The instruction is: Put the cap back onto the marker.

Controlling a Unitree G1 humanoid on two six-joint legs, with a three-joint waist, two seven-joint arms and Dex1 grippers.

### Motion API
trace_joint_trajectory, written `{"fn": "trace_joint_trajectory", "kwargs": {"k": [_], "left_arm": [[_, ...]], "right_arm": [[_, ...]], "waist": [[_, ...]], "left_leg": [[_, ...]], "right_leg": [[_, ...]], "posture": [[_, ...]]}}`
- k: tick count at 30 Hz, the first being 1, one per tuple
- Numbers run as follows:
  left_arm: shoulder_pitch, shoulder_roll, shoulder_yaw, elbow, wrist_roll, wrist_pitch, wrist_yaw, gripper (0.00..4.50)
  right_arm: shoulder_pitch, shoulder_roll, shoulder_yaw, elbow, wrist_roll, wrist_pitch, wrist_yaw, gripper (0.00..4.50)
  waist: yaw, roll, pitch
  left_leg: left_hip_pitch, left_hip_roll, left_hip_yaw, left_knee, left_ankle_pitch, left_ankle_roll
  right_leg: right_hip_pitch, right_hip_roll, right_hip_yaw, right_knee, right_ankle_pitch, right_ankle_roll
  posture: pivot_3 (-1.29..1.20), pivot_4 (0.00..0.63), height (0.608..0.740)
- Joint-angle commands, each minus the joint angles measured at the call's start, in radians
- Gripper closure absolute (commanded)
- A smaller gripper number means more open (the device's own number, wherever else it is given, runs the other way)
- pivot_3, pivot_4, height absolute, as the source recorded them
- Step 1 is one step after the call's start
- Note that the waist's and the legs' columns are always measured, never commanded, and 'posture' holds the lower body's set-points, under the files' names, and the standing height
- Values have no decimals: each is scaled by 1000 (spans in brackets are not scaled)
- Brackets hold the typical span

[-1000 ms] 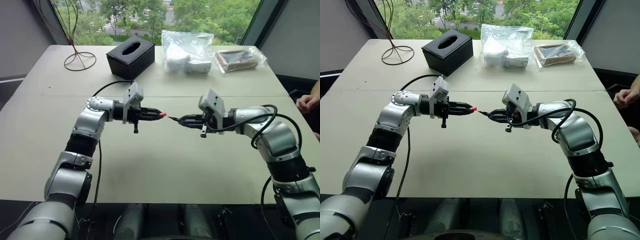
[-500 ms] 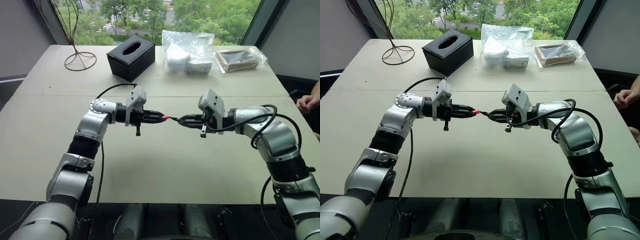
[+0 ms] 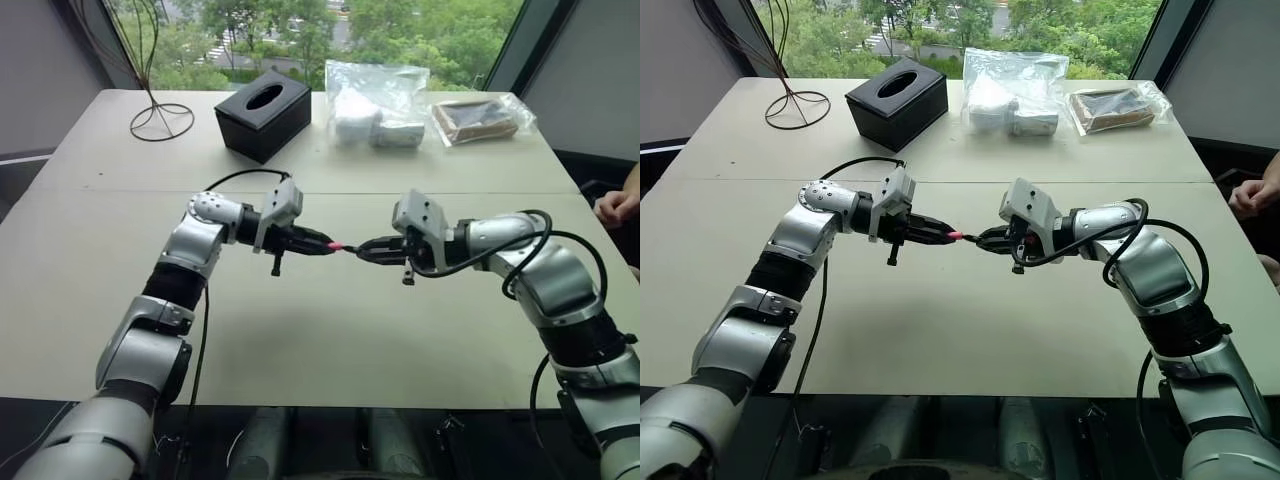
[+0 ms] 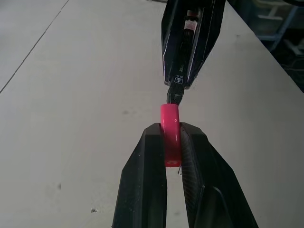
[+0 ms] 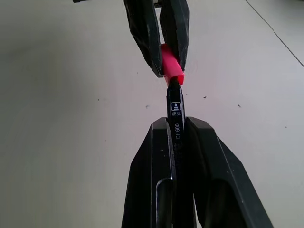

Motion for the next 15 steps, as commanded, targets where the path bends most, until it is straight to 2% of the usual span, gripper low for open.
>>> {"fn": "trace_joint_trajectory", "kwargs": {"k": [1,7,15], "left_arm": [[-67,17,-10,25,30,-80,-40,4459],[-89,14,-26,58,77,-213,-33,4459],[-60,-10,-37,45,93,-245,-23,4459]], "right_arm": [[-40,-7,11,6,-26,-67,37,4500],[-67,30,-6,45,-23,-80,33,4500],[-84,65,-3,61,-47,-94,15,4500]], "waist": [[0,0,0],[-1,0,0],[0,0,0]], "left_leg": [[0,0,0,0,0,0],[0,0,0,0,0,0],[0,0,0,0,0,0]], "right_leg": [[0,0,0,0,0,0],[0,0,0,0,0,0],[0,0,0,0,0,0]], "posture": [[0,150,740],[0,150,740],[0,150,740]]}}
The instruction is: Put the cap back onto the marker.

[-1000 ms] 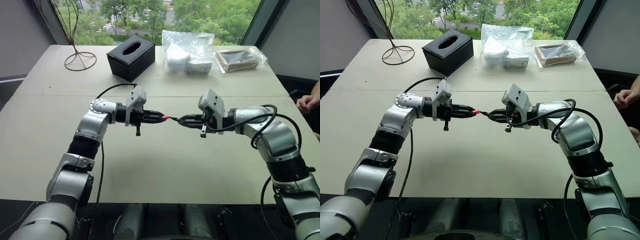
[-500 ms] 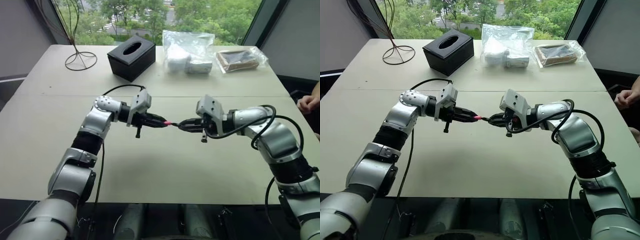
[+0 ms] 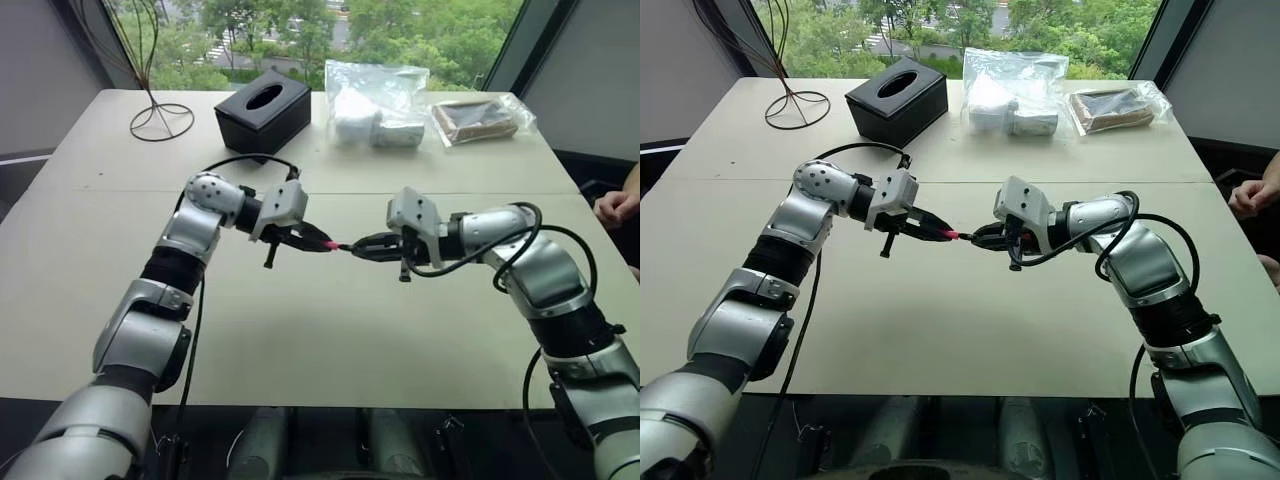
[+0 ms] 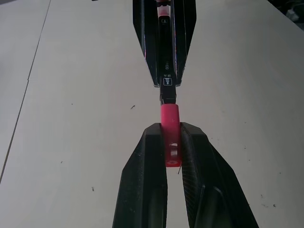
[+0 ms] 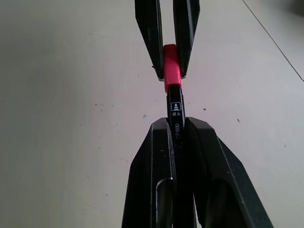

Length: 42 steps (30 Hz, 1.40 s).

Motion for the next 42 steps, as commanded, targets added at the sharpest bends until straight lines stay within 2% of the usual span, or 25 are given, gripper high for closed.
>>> {"fn": "trace_joint_trajectory", "kwargs": {"k": [1,12,18,22,35,39,41,42], "left_arm": [[1,-16,-11,-21,10,-21,8,4459],[-2,-61,-26,-2,39,-54,20,4459],[-5,-70,4,-61,-39,151,-28,4459],[-4,-77,15,-95,-53,213,-36,4459],[-1,-79,-3,-57,12,102,-14,4459],[-13,-28,-12,-16,37,109,-59,2759],[-30,-6,-4,22,49,100,-52,1670],[-44,1,7,48,53,90,-32,1670]], "right_arm": [[-43,15,-17,-18,-4,-34,-10,4500],[-49,42,-11,-13,-38,-51,-12,4500],[-40,45,-18,-19,-49,-50,-19,4500],[-42,52,-22,-13,-56,-57,-28,4500],[-38,54,-27,-13,-57,-49,-26,4500],[-14,10,-14,32,-94,-86,-6,4500],[-4,-19,-11,63,-114,-112,7,4500],[2,-34,-15,78,-120,-124,12,4500]], "waist": [[0,0,0],[-1,0,0],[-2,0,0],[-2,0,0],[-1,0,0],[0,0,0],[-1,0,0],[-1,0,0]], "left_leg": [[0,0,0,0,0,0],[0,-1,0,0,0,0],[0,-1,0,0,0,0],[0,-1,0,1,0,0],[0,-1,0,1,0,0],[0,-1,0,1,0,0],[0,-1,0,2,0,0],[0,-1,1,2,0,0]], "right_leg": [[0,0,0,0,0,0],[0,1,0,1,0,0],[0,1,0,1,0,0],[0,1,0,1,0,0],[0,1,0,1,0,0],[0,1,0,1,0,0],[0,1,0,1,0,0],[0,1,0,1,0,0]], "posture": [[0,150,740],[0,150,740],[0,150,740],[0,150,740],[0,150,740],[0,150,740],[0,150,740],[0,150,740]]}}
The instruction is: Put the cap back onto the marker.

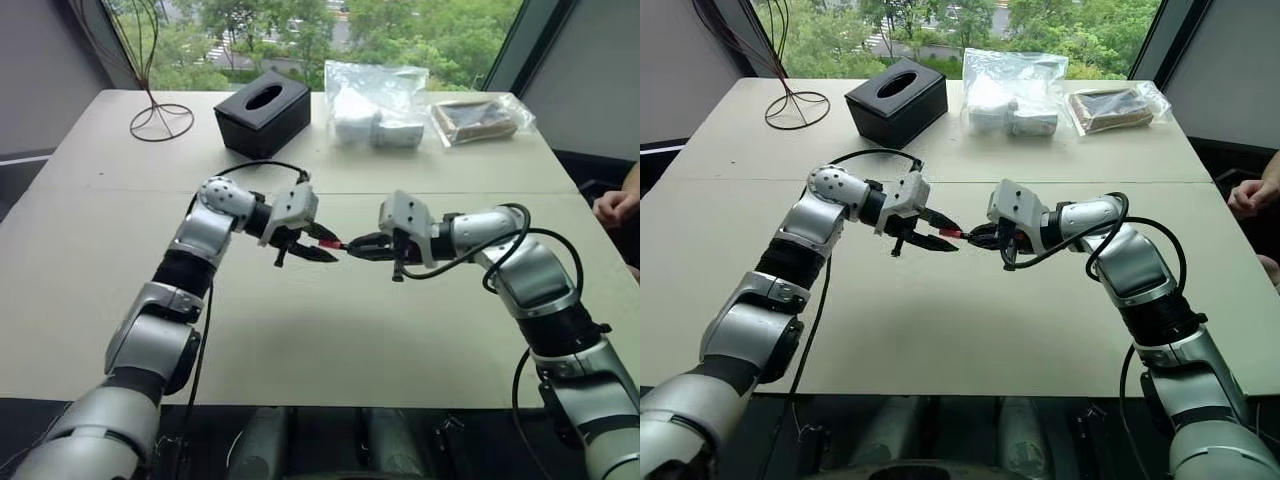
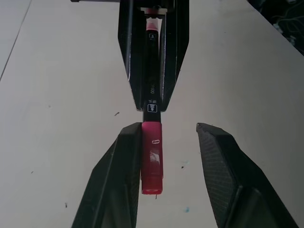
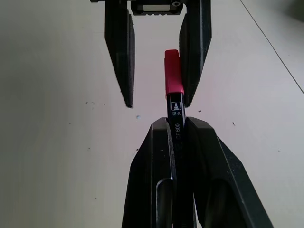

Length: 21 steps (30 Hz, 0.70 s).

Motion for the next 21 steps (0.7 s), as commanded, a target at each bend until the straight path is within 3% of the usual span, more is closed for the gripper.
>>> {"fn": "trace_joint_trajectory", "kwargs": {"k": [1,5,9,15,21], "left_arm": [[-61,47,30,69,14,-30,29,1670],[-93,73,66,157,29,-101,129,1670],[-90,61,209,166,-62,8,316,1670],[123,17,318,-110,-124,218,586,1670],[310,-103,375,-360,-115,434,949,1670]], "right_arm": [[5,-61,-37,45,-32,-53,4,4500],[21,-93,-63,75,-35,-64,-12,4500],[74,-85,-177,68,-5,26,-127,4500],[154,1,-312,42,-20,220,-400,4500],[180,88,-355,118,-60,241,-597,4500]], "waist": [[0,0,0],[-1,0,0],[1,0,0],[-3,0,0],[3,0,0]], "left_leg": [[0,0,0,0,0,0],[0,0,0,0,0,0],[0,0,0,0,0,0],[1,1,-1,-1,0,0],[2,1,-1,1,0,0]], "right_leg": [[0,0,0,0,0,0],[0,0,0,0,0,0],[0,0,0,0,0,0],[0,0,1,1,0,0],[0,-1,2,3,0,0]], "posture": [[0,150,740],[0,150,740],[0,150,740],[0,150,740],[0,150,740]]}}
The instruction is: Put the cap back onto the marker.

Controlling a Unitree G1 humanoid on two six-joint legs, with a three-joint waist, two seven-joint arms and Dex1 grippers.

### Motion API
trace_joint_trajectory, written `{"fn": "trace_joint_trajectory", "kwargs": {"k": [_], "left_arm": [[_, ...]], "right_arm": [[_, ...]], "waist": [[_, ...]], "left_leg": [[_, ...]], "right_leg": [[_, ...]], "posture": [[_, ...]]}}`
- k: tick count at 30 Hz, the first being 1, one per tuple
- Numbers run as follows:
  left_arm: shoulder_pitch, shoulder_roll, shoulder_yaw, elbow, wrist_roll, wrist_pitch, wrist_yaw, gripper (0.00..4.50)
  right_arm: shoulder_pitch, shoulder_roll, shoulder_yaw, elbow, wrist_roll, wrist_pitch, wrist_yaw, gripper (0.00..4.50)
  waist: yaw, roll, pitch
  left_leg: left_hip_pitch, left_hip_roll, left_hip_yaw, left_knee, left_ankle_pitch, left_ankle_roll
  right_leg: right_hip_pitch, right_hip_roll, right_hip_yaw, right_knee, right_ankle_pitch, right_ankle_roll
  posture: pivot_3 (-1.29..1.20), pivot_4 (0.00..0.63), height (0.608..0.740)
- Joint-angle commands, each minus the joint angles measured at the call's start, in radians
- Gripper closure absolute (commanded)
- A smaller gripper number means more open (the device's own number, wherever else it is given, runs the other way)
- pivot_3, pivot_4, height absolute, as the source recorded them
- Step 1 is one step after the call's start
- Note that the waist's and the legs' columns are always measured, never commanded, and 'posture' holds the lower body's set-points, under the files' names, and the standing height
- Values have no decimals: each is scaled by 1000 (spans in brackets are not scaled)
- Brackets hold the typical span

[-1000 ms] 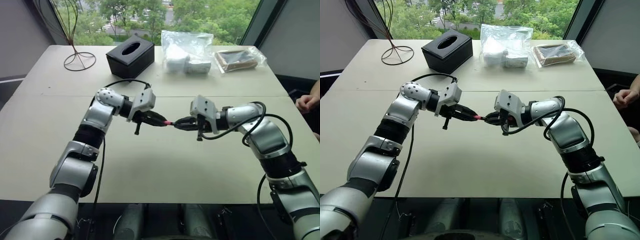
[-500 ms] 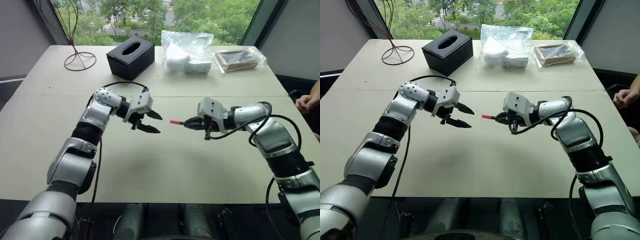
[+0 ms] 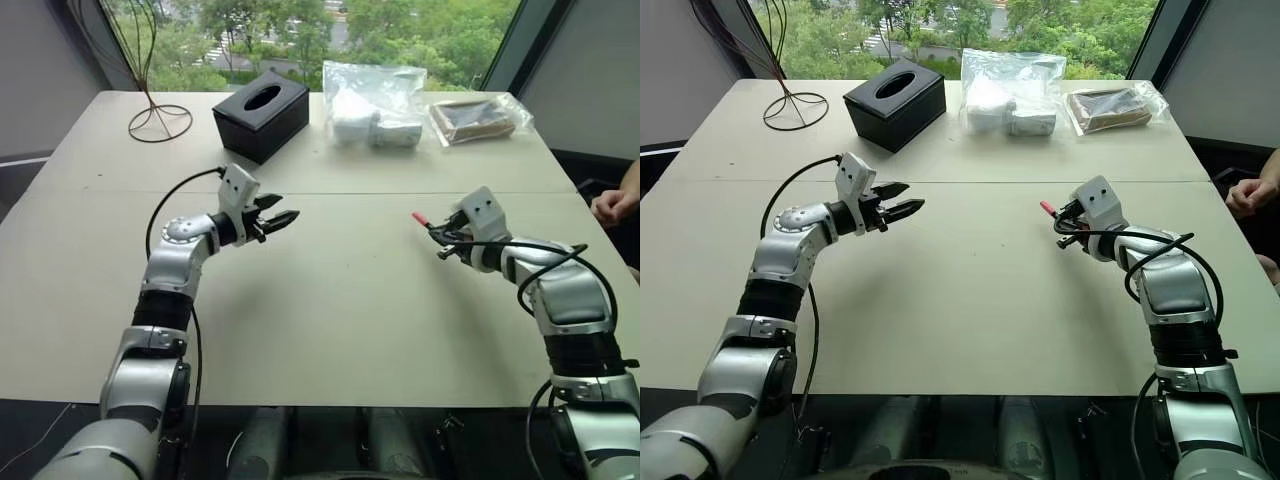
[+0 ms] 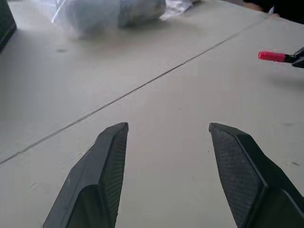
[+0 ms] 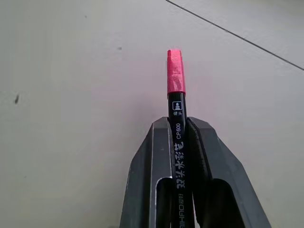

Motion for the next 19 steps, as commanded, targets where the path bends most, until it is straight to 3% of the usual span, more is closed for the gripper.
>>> {"fn": "trace_joint_trajectory", "kwargs": {"k": [1,2,6,7,11,16,19], "left_arm": [[23,-41,44,-125,17,70,215,1670],[29,-48,43,-133,20,76,243,1670],[53,-95,75,-178,4,102,382,1628],[56,-95,75,-188,1,106,393,1628],[88,-57,62,-234,-13,130,369,1628],[141,49,68,-305,-45,150,273,1628],[175,81,95,-346,-66,164,274,1628]], "right_arm": [[-11,27,-44,33,-22,-22,-95,4500],[-15,30,-45,46,-23,-24,-108,4500],[-38,54,-67,97,-23,-35,-188,2694],[-40,54,-60,93,-21,-34,-185,2055],[-37,16,-9,63,-36,-34,-146,210],[-42,-78,-66,-30,-2,-43,-82,210],[4,-68,-133,-151,86,-65,-30,210]], "waist": [[3,0,0],[3,0,0],[1,0,0],[0,0,0],[-4,0,0],[-2,0,0],[-1,0,0]], "left_leg": [[0,0,0,0,0,0],[0,0,0,1,0,0],[1,-1,1,1,0,0],[1,-1,1,1,0,0],[1,-1,1,0,0,0],[1,0,2,0,0,0],[1,0,2,0,0,0]], "right_leg": [[0,0,0,0,0,0],[0,0,0,0,0,0],[1,0,0,0,0,0],[1,0,0,0,0,0],[1,1,0,0,0,0],[0,1,1,0,0,0],[1,1,1,-1,0,0]], "posture": [[0,150,740],[0,150,740],[0,150,740],[0,150,740],[0,150,740],[0,150,740],[0,150,740]]}}
